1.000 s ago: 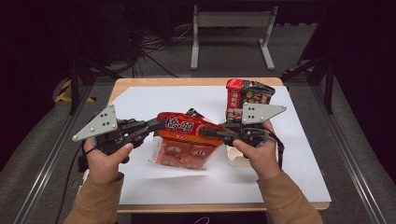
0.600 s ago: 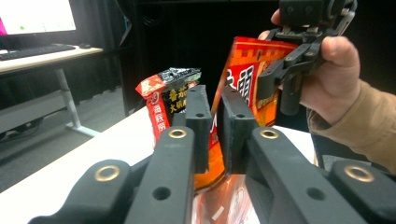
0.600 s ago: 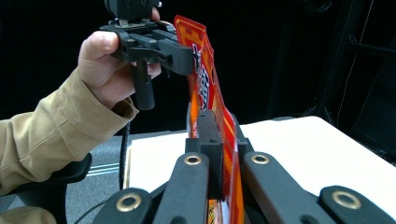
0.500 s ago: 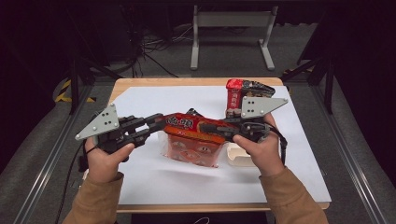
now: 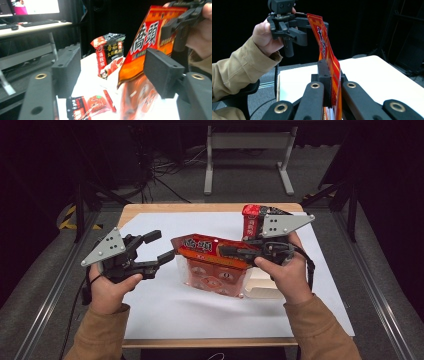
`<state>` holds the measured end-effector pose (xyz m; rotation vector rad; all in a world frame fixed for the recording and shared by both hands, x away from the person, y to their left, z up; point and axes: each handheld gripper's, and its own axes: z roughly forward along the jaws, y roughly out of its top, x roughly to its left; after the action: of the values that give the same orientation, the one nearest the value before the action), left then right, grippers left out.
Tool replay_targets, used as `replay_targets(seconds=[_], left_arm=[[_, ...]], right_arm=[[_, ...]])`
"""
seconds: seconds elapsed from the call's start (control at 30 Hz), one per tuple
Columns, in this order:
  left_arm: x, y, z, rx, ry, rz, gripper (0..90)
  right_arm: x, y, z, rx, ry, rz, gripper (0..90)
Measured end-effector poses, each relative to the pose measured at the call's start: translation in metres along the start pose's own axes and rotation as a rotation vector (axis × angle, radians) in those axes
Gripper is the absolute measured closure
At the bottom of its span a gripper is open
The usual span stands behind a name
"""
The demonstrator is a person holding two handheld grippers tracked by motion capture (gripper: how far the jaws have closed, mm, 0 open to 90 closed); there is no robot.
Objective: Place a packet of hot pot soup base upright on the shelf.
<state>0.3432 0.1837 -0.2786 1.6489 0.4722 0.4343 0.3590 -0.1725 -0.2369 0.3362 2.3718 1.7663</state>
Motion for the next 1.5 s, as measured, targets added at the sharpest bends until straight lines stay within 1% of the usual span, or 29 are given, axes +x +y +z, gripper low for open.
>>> replay_targets(seconds=[0.13,0.23,0.37,0.5,0.57,0.6,0.67,0.73,0.9,0.97,1.0,1.03,1.07,1.17,1.3,1.5], left_arm=[[0.003,-0.002,0.0,0.018,0.003,-0.01,28.0],[0.006,-0.004,0.001,0.036,0.02,-0.013,26.8],[0.01,-0.007,0.002,0.051,0.031,-0.021,26.2],[0.013,-0.011,0.003,0.078,0.045,-0.027,25.4],[0.016,-0.013,0.004,0.089,0.059,-0.036,24.8],[0.018,-0.014,0.004,0.109,0.078,-0.035,24.7],[0.02,-0.016,0.004,0.13,0.091,-0.039,22.3],[0.023,-0.018,0.004,0.136,0.087,-0.056,21.2],[0.028,-0.021,0.003,0.143,0.101,-0.061,20.0],[0.029,-0.023,0.003,0.142,0.103,-0.064,20.2],[0.029,-0.023,0.003,0.142,0.103,-0.064,20.3],[0.032,-0.025,0.003,0.146,0.112,-0.061,20.3],[0.033,-0.026,0.003,0.149,0.12,-0.059,20.3],[0.037,-0.029,0.003,0.157,0.134,-0.062,20.4],[0.041,-0.032,0.003,0.164,0.141,-0.07,20.2],[0.046,-0.037,0.003,0.173,0.153,-0.08,20.2]], right_arm=[[-0.002,0.005,-0.005,0.008,-0.011,0.007,89.5],[-0.005,0.012,-0.011,0.013,-0.027,0.011,89.5],[-0.008,0.02,-0.018,0.013,-0.031,0.017,89.5],[-0.011,0.028,-0.026,0.01,-0.048,0.015,89.5],[-0.013,0.031,-0.03,0.009,-0.057,0.013,89.5],[-0.013,0.032,-0.031,0.011,-0.059,0.01,89.5],[-0.015,0.035,-0.034,0.014,-0.066,0.009,89.5],[-0.017,0.037,-0.038,0.017,-0.078,0.006,89.5],[-0.021,0.04,-0.046,0.015,-0.104,0.002,89.5],[-0.023,0.04,-0.049,0.024,-0.123,-0.004,89.5],[-0.023,0.04,-0.049,0.024,-0.123,-0.004,89.5],[-0.023,0.04,-0.05,0.027,-0.128,-0.004,89.5],[-0.025,0.039,-0.053,0.033,-0.143,-0.005,89.5],[-0.03,0.038,-0.059,0.032,-0.164,-0.003,89.5],[-0.033,0.038,-0.064,0.033,-0.19,-0.011,89.5],[-0.042,0.037,-0.072,0.043,-0.229,-0.015,89.5]])
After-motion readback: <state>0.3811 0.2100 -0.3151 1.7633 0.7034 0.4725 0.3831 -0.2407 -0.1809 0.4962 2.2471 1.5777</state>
